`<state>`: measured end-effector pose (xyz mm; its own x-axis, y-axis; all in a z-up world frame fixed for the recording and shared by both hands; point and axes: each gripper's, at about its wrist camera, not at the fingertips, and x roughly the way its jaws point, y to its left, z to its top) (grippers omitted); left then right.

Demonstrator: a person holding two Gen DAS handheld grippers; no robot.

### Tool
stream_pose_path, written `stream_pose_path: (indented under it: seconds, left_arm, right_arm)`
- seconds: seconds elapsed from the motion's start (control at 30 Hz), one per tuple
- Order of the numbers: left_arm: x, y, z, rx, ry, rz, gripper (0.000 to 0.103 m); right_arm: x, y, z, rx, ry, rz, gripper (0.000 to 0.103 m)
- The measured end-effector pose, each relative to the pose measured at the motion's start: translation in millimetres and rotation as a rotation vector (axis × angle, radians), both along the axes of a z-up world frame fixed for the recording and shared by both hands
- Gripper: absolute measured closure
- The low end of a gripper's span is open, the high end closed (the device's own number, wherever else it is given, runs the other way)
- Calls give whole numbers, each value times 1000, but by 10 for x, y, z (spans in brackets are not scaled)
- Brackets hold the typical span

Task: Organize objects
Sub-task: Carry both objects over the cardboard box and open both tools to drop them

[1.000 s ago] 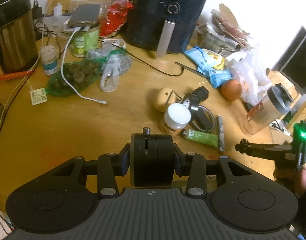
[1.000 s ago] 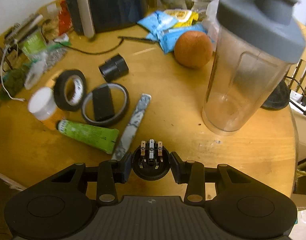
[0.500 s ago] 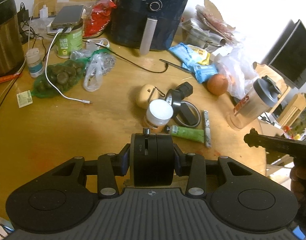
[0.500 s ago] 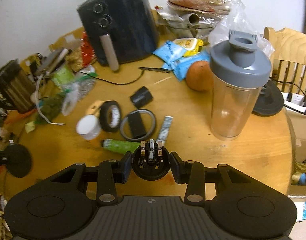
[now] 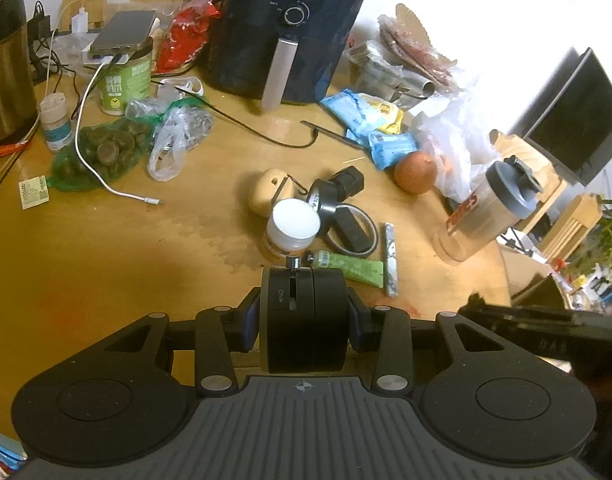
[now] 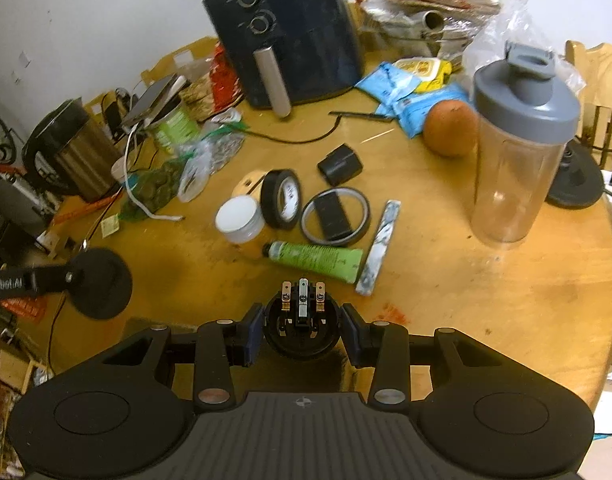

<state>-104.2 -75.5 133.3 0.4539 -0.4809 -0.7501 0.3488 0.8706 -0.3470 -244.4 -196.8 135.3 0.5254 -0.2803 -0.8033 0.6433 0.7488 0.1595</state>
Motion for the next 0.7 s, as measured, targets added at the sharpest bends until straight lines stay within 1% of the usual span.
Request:
stream_pose_path:
  seconds: [0.3, 0.53, 0.7]
  left_arm:
    - [-54, 6, 13, 8, -2, 3, 62]
    - [-159, 14, -102, 41, 37, -14, 62]
    - [-240, 1, -246, 64, 79, -34, 62]
  right_arm:
    - [101, 63, -11, 24, -3, 64, 60]
    - [87, 121, -133, 50, 26, 89, 60]
    - [53, 189, -260, 68, 60, 102, 60]
